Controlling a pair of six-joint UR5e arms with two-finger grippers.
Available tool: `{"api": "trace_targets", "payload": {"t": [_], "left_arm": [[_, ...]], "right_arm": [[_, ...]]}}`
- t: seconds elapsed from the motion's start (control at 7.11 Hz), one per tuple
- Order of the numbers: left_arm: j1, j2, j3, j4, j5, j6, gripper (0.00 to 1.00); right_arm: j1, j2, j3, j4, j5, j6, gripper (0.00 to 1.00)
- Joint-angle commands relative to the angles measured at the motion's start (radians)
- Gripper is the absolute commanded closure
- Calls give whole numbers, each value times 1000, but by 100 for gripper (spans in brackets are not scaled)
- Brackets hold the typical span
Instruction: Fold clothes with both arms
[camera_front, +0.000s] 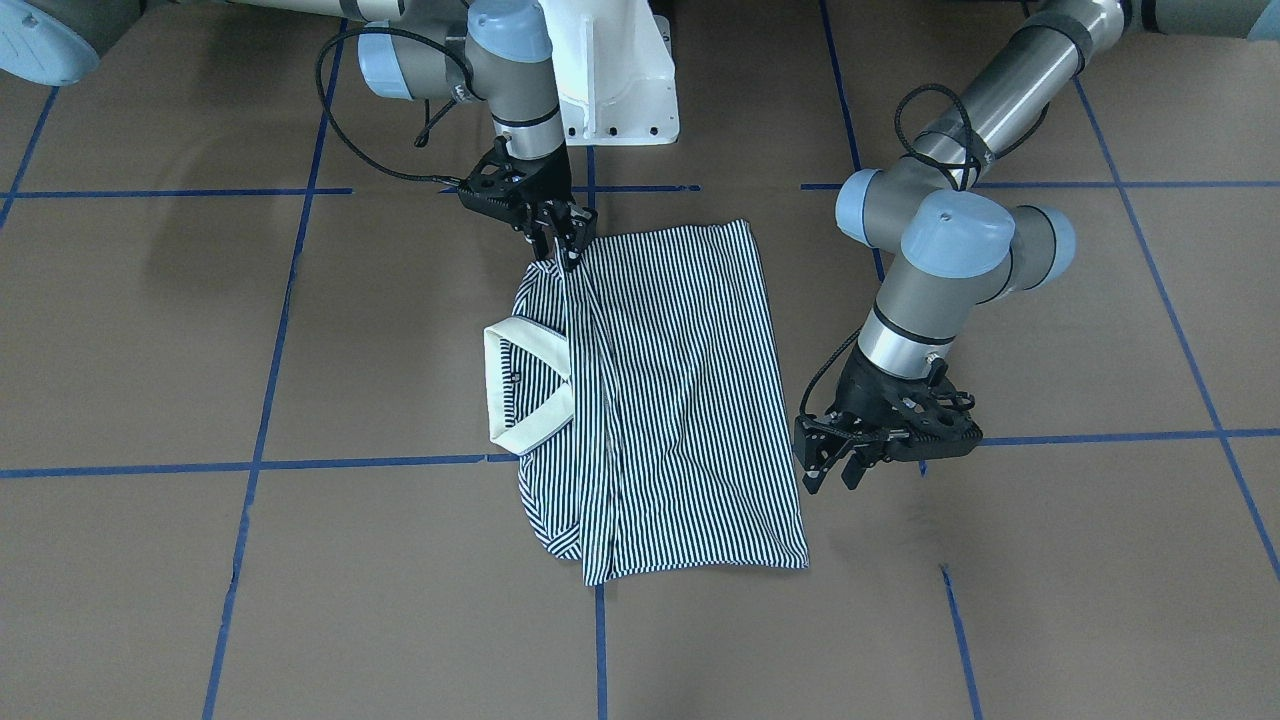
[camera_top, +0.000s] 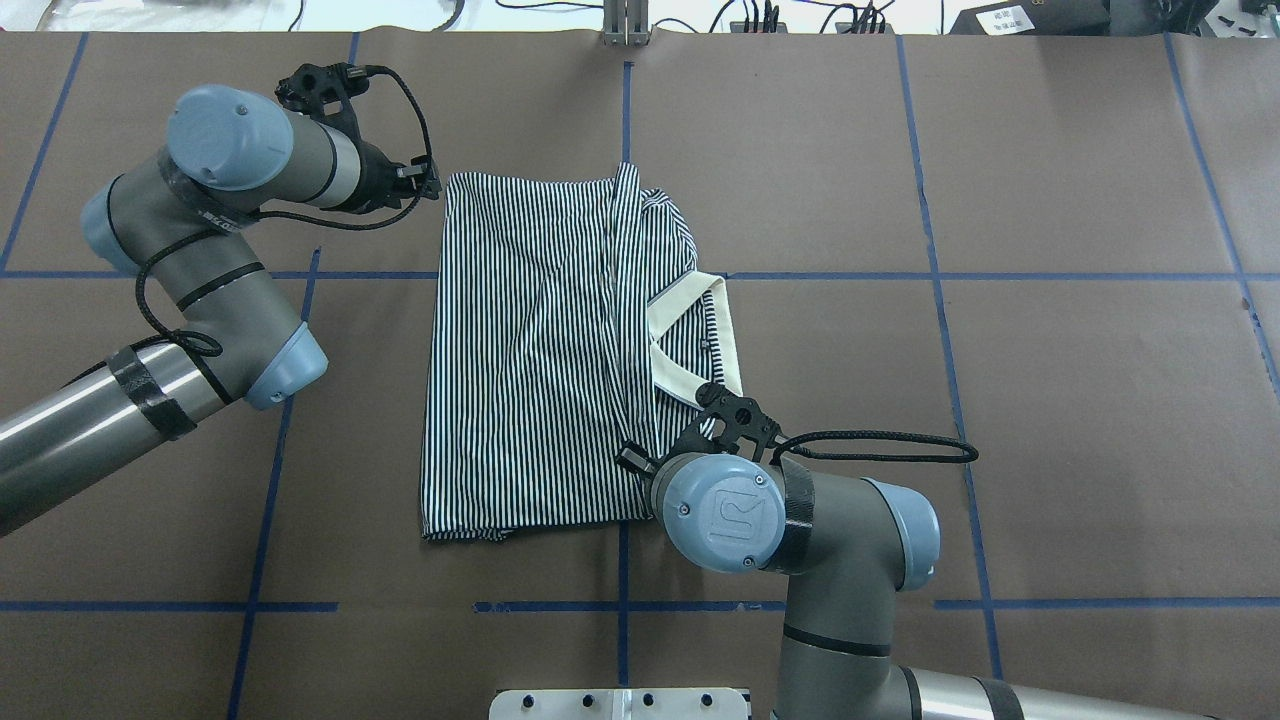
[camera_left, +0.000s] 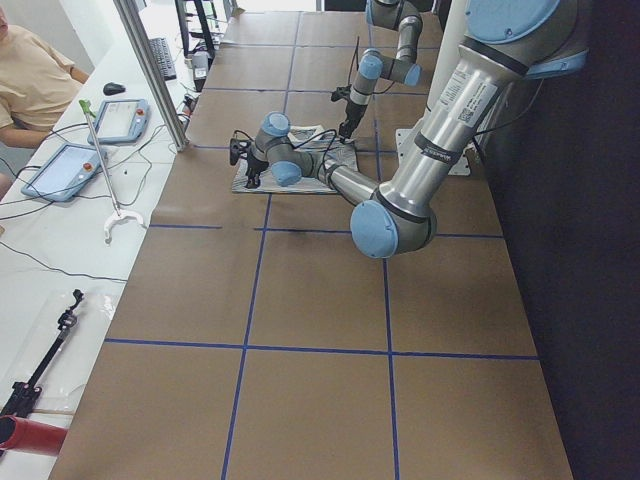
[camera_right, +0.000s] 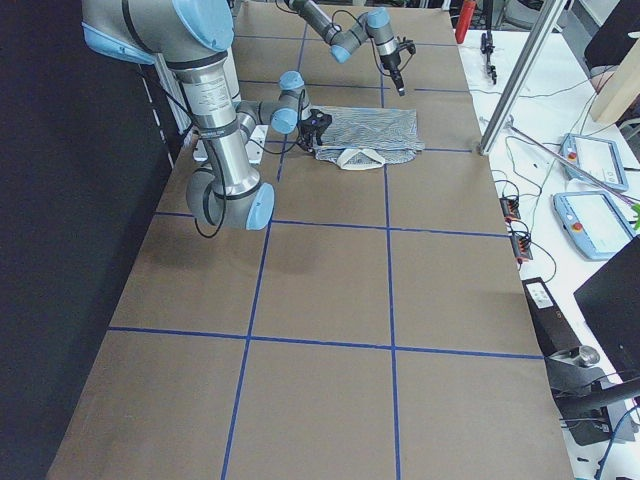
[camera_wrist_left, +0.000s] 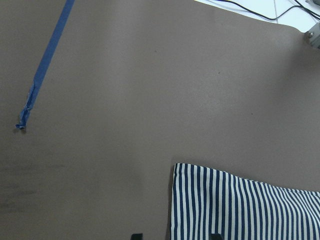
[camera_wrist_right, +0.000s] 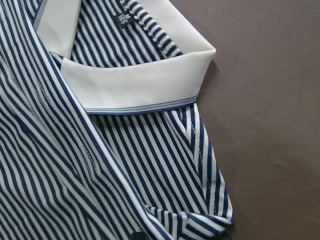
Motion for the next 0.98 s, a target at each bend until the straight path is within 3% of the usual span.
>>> {"api": "trace_targets", "payload": {"t": [0.0,0.42,0.7,0.84], "left_arm": [[0,1,2,0,0,0,46],[0,1,0,0,0,-1,46],[-1,-1,-21,0,-1,-23,46],[9,24,-122,3,-9,-94,46]], "right_arm": [[-1,-2,2,2,2,0,100],[7,-12,37,6,2,-3,100],[10,-142,208,3,5,-6,100],[5,-154,239,-1,2,2,100]]}}
